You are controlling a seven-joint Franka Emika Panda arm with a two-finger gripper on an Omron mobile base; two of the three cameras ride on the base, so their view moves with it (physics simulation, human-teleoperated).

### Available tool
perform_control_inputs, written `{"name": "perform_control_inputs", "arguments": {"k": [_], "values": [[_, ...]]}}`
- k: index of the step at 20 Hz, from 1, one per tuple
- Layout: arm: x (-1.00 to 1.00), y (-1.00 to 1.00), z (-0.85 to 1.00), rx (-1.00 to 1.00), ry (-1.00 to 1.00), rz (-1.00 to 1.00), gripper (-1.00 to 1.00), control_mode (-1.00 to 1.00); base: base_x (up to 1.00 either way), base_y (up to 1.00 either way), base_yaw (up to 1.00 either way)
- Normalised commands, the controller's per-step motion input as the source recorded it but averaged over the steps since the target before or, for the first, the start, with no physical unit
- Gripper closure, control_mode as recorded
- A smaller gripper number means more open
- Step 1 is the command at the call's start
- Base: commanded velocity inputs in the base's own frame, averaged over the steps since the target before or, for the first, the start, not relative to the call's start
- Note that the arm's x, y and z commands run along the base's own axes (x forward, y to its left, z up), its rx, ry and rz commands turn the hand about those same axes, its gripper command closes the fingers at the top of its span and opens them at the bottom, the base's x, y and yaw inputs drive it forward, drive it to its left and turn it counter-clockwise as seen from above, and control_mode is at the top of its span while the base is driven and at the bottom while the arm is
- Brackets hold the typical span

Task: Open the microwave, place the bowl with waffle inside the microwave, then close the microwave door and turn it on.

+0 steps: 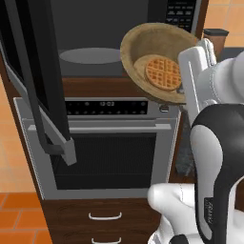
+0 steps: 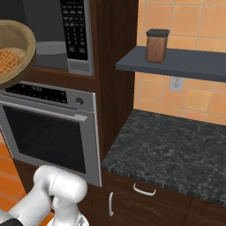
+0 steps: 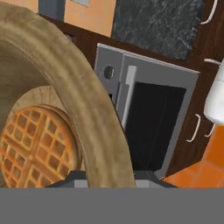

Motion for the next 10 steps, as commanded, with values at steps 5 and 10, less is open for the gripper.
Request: {"name": "perform_control_inputs", "arguments": {"k": [5, 10], "values": [[0.73, 0.29, 0.00, 0.00, 0.00, 0.06, 1.00, -1.00, 0.00, 0.00, 0.00], [0.71, 0.46, 0.00, -0.02, 0.08, 0.01, 1.00, -1.00, 0.00, 0.00, 0.00]]}}
